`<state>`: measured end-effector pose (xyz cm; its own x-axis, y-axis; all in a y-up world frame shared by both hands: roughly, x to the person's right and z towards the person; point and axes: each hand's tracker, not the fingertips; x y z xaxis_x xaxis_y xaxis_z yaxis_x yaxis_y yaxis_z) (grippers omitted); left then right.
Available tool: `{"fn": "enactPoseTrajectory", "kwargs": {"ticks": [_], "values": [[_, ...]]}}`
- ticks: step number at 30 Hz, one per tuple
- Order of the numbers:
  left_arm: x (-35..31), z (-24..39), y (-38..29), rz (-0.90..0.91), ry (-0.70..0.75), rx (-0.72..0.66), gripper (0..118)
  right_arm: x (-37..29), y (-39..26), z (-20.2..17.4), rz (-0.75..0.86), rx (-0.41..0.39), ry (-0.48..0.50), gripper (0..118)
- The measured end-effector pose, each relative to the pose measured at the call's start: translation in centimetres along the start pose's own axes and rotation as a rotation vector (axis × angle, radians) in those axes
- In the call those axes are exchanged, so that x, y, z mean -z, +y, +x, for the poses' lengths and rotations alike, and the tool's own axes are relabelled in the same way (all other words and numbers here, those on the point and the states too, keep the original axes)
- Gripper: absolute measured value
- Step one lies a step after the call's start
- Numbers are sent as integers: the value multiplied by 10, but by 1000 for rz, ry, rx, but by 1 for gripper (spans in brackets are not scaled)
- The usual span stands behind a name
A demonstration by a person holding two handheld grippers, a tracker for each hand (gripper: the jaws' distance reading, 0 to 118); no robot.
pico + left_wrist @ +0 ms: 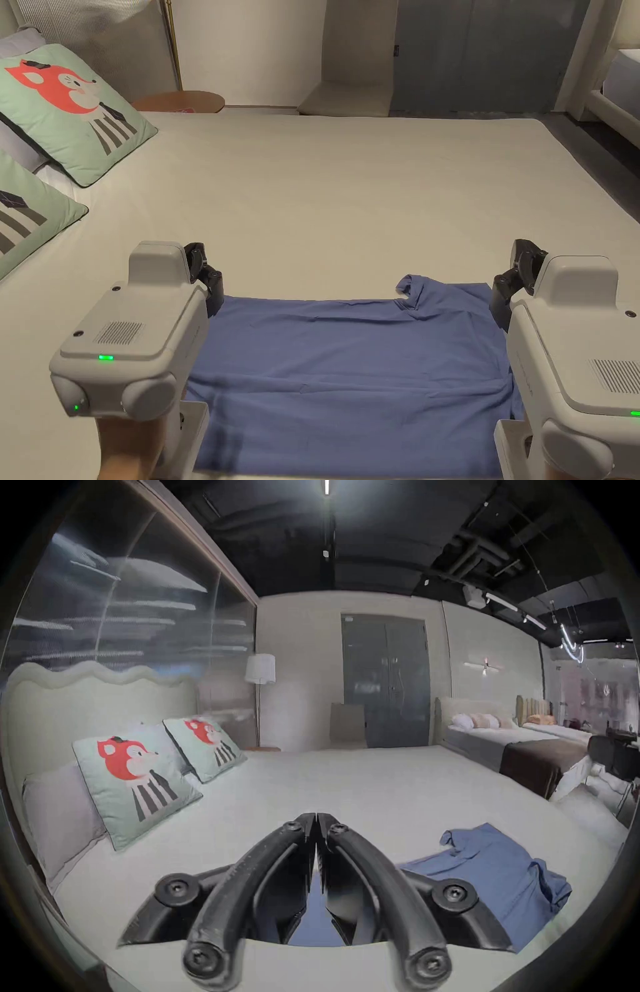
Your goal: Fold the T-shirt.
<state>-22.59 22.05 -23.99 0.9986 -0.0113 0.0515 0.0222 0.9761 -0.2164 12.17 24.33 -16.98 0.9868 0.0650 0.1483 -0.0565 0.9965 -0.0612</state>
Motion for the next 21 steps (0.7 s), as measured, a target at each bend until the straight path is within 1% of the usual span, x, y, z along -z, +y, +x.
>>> {"fn": "enactPoseTrajectory", "kwargs": {"ticks": [2,4,6,8,10,12,14,15,16,17,18,19,20,21], "values": [[26,-10,0,-78,1,18,0,10,0,0,-5,-2,7,0],[54,-21,1,-149,-29,15,0,22,0,-1,-11,-9,10,0],[83,-33,0,-213,-40,-25,0,35,-1,-2,-19,-13,18,0],[108,-41,-1,-260,-80,-28,0,49,-2,-4,-26,-22,20,0],[141,-48,-8,-342,-71,8,0,64,-5,-6,-37,-31,20,0],[170,-55,-15,-440,-75,3,0,79,-9,-7,-50,-34,22,0],[197,-63,-25,-505,-68,-38,0,92,-14,-8,-67,-35,20,0],[210,-66,-29,-563,-62,-31,0,99,-18,-8,-77,-35,18,1],[220,-68,-34,-563,-44,-17,6,104,-21,-8,-86,-31,17,1],[229,-69,-38,-561,-49,6,24,109,-24,-7,-95,-23,20,1],[239,-71,-43,-601,-45,7,49,114,-28,-7,-108,-17,22,1],[247,-74,-47,-632,-36,-21,78,118,-32,-7,-118,-19,21,1],[254,-77,-53,-668,-47,-45,88,122,-37,-7,-128,-24,19,1],[260,-79,-57,-686,-43,-59,90,126,-41,-6,-142,-28,19,1]]}}
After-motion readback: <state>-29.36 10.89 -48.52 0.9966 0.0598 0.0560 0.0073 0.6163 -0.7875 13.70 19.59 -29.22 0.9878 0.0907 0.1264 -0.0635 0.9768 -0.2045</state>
